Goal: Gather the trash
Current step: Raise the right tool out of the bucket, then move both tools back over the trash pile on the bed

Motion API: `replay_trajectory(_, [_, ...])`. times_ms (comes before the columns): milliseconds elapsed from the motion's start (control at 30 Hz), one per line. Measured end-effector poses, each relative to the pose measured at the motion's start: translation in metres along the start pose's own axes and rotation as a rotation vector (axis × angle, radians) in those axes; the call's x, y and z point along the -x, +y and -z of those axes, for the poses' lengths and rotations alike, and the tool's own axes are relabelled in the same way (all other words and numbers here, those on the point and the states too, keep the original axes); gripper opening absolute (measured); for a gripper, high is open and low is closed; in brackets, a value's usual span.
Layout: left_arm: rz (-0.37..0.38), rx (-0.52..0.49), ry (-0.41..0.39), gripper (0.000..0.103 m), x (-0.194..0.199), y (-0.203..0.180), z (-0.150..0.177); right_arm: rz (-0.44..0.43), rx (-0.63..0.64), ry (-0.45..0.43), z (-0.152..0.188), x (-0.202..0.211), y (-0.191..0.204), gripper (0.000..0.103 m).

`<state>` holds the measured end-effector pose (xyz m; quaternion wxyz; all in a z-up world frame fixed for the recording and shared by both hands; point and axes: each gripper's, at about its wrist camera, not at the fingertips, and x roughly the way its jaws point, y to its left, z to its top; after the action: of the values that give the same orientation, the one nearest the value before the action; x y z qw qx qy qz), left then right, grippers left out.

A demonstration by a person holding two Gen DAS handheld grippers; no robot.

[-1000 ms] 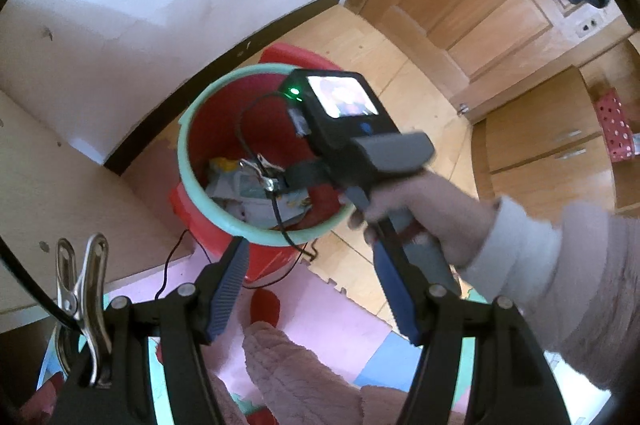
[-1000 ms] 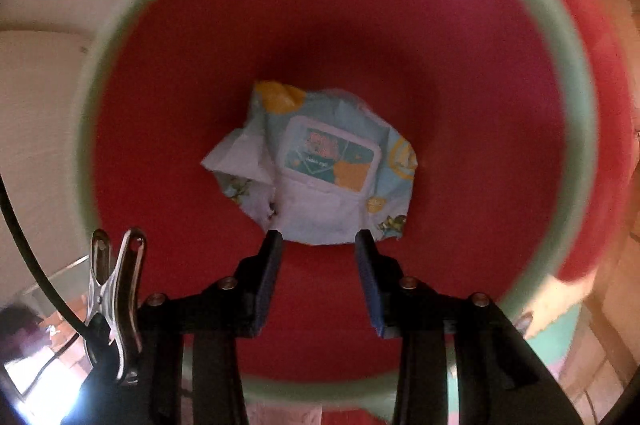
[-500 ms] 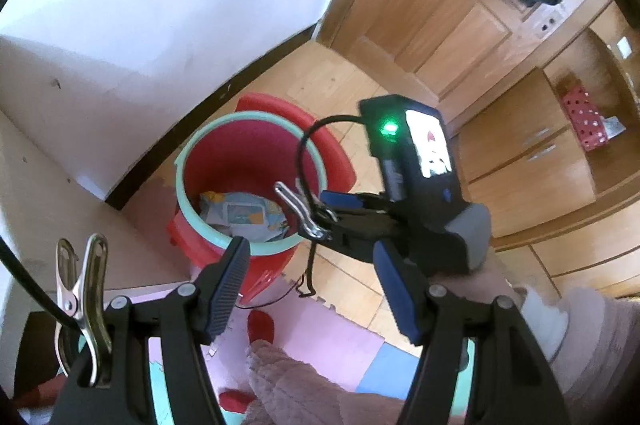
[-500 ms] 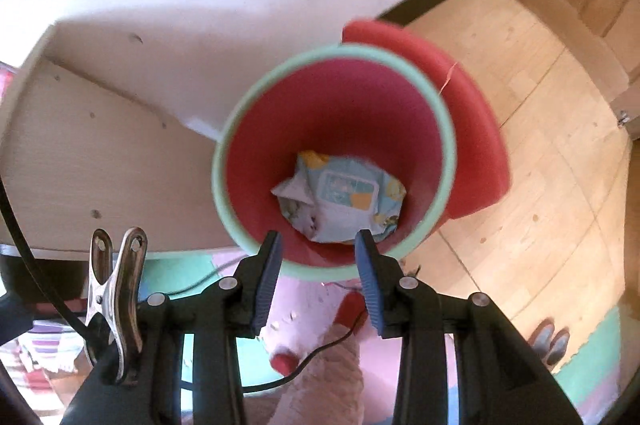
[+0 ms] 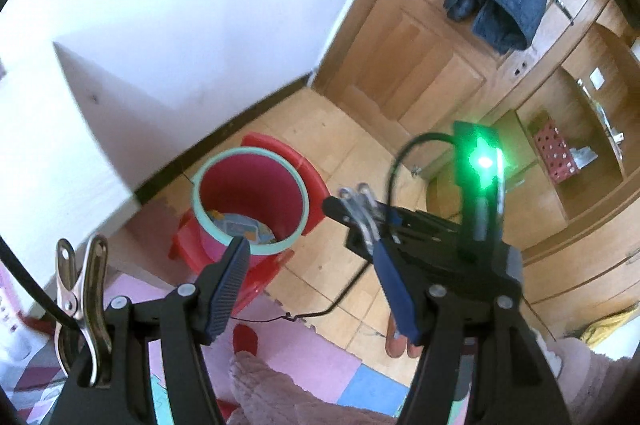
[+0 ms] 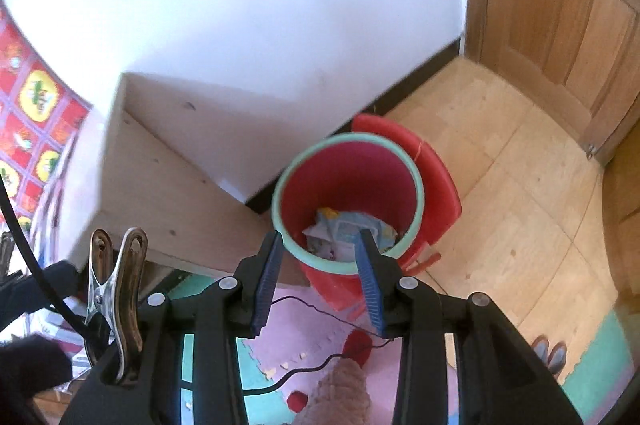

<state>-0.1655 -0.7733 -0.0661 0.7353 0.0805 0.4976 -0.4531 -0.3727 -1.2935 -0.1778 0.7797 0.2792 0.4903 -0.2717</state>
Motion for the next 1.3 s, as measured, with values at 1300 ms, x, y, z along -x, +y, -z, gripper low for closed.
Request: replay_trajectory(1300, [-0.405,0.524,-0.29,0.068,0.273,0.162,0.13,-0.46,0.508,-0.084,0.075,0.144,0.323,0.039])
